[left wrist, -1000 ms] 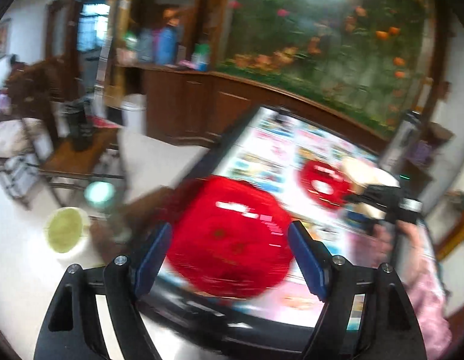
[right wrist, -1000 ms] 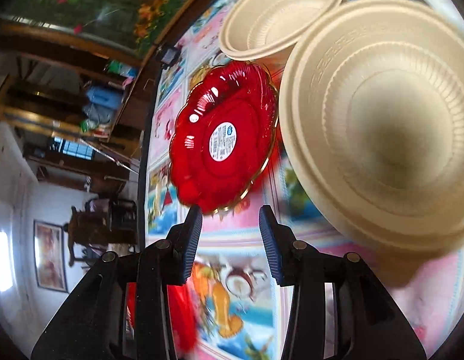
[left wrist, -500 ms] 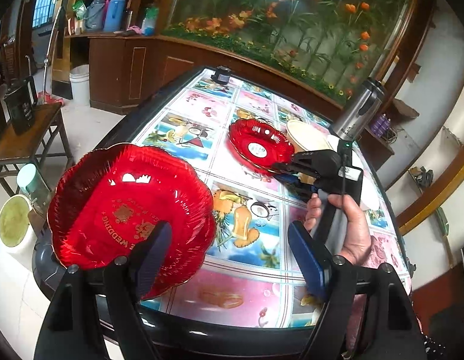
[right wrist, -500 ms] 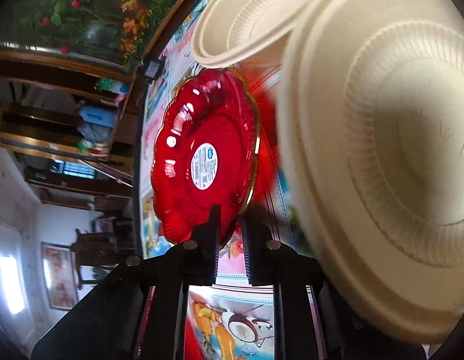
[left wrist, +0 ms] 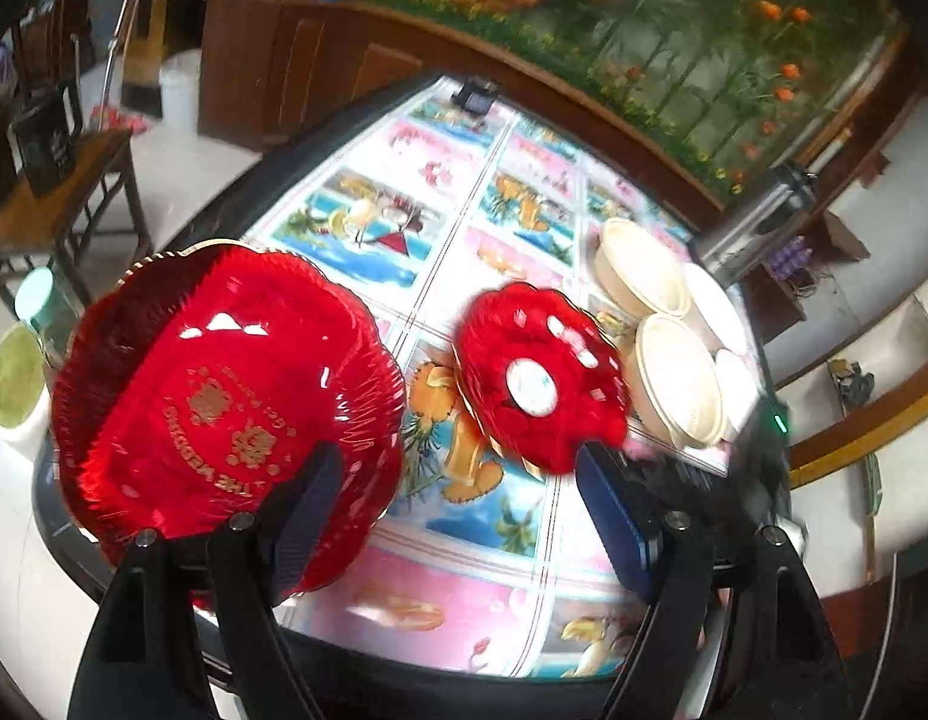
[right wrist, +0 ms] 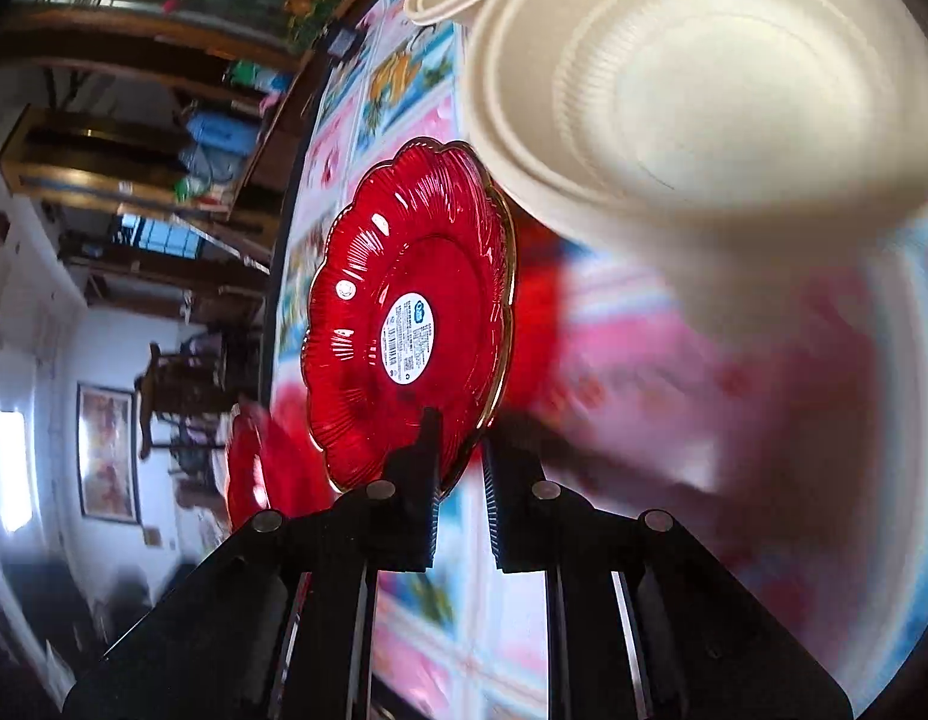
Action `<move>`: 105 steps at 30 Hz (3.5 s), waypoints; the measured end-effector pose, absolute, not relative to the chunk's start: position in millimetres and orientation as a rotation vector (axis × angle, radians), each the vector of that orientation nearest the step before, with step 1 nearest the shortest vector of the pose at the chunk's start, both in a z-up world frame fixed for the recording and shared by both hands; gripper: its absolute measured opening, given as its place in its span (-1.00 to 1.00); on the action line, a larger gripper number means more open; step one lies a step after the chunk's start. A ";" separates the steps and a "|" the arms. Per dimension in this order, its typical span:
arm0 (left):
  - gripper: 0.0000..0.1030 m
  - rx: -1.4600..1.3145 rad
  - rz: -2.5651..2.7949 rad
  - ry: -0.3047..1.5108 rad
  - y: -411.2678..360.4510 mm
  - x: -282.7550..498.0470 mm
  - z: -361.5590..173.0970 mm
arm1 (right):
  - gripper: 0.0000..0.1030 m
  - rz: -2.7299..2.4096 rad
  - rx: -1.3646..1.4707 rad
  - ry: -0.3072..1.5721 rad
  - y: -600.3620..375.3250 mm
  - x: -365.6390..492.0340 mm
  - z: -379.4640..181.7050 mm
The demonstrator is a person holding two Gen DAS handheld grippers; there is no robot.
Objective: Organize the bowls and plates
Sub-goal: 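Grasp the small red stickered plate with the right tool while the left tool holds the red stack, then lay the small red plate onto the red stack held by the left tool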
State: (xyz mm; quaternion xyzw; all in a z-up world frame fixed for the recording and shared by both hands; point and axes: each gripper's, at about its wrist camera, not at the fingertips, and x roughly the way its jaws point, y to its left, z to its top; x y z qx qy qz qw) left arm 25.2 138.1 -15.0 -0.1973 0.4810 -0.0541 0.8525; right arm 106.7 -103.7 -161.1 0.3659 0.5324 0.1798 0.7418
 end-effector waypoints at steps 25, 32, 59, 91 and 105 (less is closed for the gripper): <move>0.35 -0.456 -0.209 1.248 68.5 104.0 -82.3 | -0.76 0.452 0.796 1.176 -149.2 80.6 -169.3; -0.85 -0.473 -0.160 1.219 85.1 100.6 -97.0 | -0.77 0.442 0.827 1.154 -154.8 74.4 -172.3; -0.86 -0.350 -0.060 0.863 163.2 12.5 -11.0 | -0.76 0.623 0.650 1.026 -65.9 66.8 -95.4; -0.74 -0.370 0.214 1.002 270.4 -5.6 -68.6 | -0.75 0.631 0.206 1.139 110.5 86.8 -115.5; -0.34 -0.196 0.380 0.896 259.8 -17.7 -41.0 | -0.62 0.605 0.193 1.038 89.7 84.6 -89.2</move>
